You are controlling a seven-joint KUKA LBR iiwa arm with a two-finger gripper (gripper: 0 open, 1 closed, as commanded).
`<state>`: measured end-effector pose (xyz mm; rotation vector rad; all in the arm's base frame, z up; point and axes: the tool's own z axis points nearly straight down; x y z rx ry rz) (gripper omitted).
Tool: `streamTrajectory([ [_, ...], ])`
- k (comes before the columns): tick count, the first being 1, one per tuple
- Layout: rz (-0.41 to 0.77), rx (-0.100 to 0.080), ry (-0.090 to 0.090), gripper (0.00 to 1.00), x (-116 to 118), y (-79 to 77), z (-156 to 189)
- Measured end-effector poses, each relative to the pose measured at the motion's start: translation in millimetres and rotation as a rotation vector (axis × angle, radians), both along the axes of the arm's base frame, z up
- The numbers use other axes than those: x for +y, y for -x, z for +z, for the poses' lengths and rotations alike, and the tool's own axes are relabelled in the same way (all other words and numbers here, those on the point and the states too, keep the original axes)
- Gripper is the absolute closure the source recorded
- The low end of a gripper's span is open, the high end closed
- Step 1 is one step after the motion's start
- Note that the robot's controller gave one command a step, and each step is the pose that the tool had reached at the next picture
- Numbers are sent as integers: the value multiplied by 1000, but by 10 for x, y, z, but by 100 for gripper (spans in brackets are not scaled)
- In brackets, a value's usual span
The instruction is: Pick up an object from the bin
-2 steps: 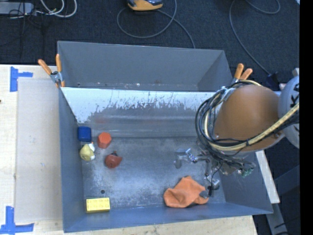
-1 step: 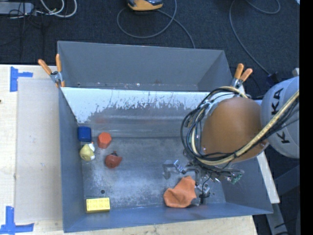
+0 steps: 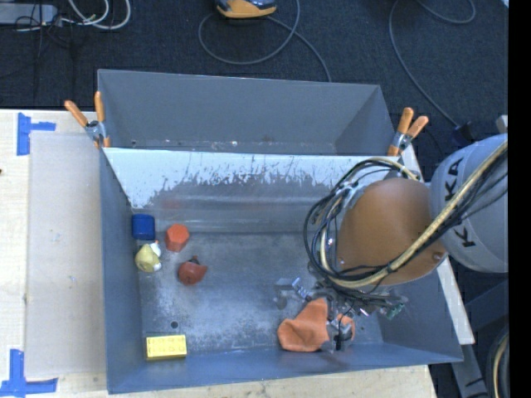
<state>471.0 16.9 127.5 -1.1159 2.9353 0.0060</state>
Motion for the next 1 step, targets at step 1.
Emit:
streamTrajectory([
  [1, 264, 8, -2, 100, -25, -7, -387],
])
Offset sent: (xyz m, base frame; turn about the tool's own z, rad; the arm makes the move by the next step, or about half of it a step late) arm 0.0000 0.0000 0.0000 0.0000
